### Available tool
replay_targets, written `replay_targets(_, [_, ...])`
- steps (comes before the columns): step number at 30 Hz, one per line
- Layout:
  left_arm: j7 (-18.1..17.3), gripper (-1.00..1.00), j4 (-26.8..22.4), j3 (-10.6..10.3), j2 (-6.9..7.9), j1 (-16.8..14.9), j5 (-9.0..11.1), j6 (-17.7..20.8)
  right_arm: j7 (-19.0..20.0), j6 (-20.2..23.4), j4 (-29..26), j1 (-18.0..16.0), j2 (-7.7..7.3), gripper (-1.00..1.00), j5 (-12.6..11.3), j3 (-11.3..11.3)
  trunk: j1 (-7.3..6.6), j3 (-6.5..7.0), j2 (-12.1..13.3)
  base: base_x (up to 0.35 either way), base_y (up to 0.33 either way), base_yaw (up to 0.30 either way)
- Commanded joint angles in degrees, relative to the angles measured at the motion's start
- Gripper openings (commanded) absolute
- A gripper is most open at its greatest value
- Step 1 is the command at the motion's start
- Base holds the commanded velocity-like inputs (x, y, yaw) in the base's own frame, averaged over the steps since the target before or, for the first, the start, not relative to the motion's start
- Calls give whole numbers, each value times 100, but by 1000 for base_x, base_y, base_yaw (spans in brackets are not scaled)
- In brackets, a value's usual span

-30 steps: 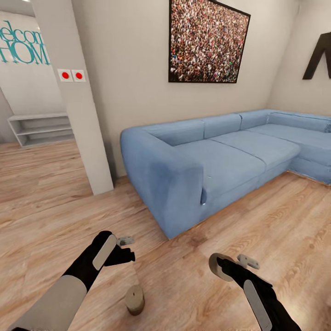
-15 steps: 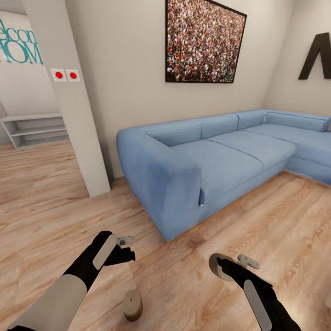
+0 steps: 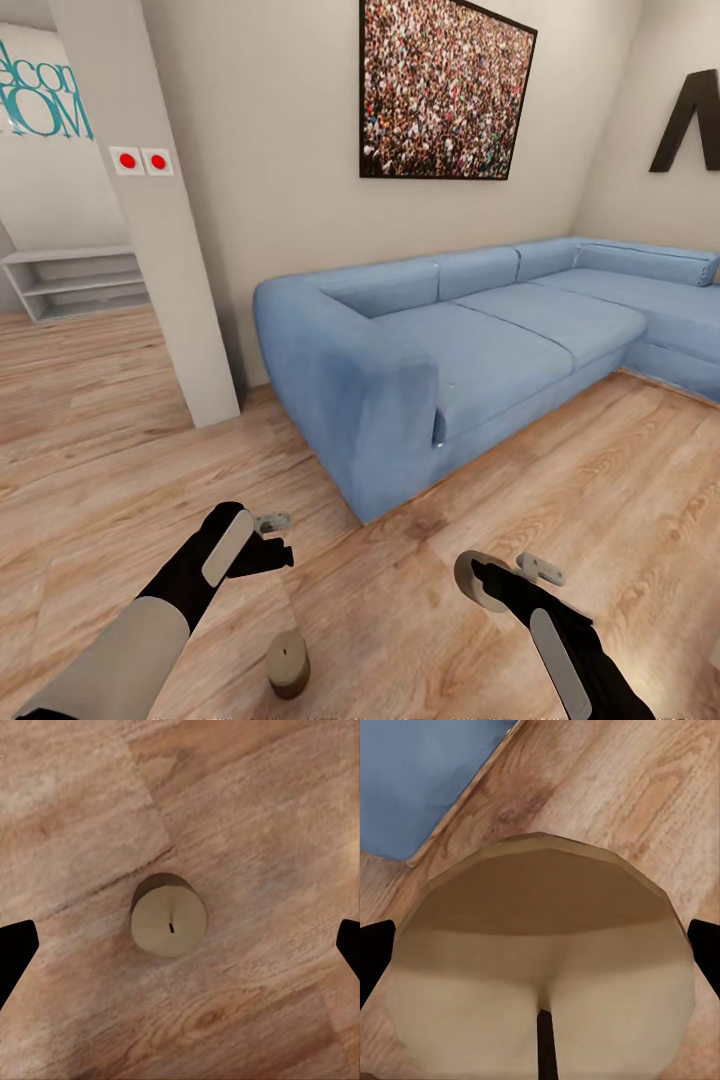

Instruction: Place each of the two pumpkins and all three candles from the living room inside a cabinet in the living room (use any cabinet), then make sure every cabinet is closed, and position the cauldron so it is next to a table in the living room.

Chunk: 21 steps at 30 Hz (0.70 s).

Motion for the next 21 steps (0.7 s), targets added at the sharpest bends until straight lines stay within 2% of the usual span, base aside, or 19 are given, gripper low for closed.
replay_targets(1, [56,100,-6,-28,7,-4,60,10,-45,24,-11,-3,-1,-100,-62,4,21,-24,-44,0,0,0])
replay_targets(13, [314,100,-3,-3,-4,-4,122,71,-51,64,-18,-3,-5,-100,-65,-3,72,-285,-100,0,0,0])
replay_targets(21, [334,100,-3,5,-100,-30,145,125,-53,78,-27,-3,-3,-100,-64,-9,93,-462,-111,0,0,0])
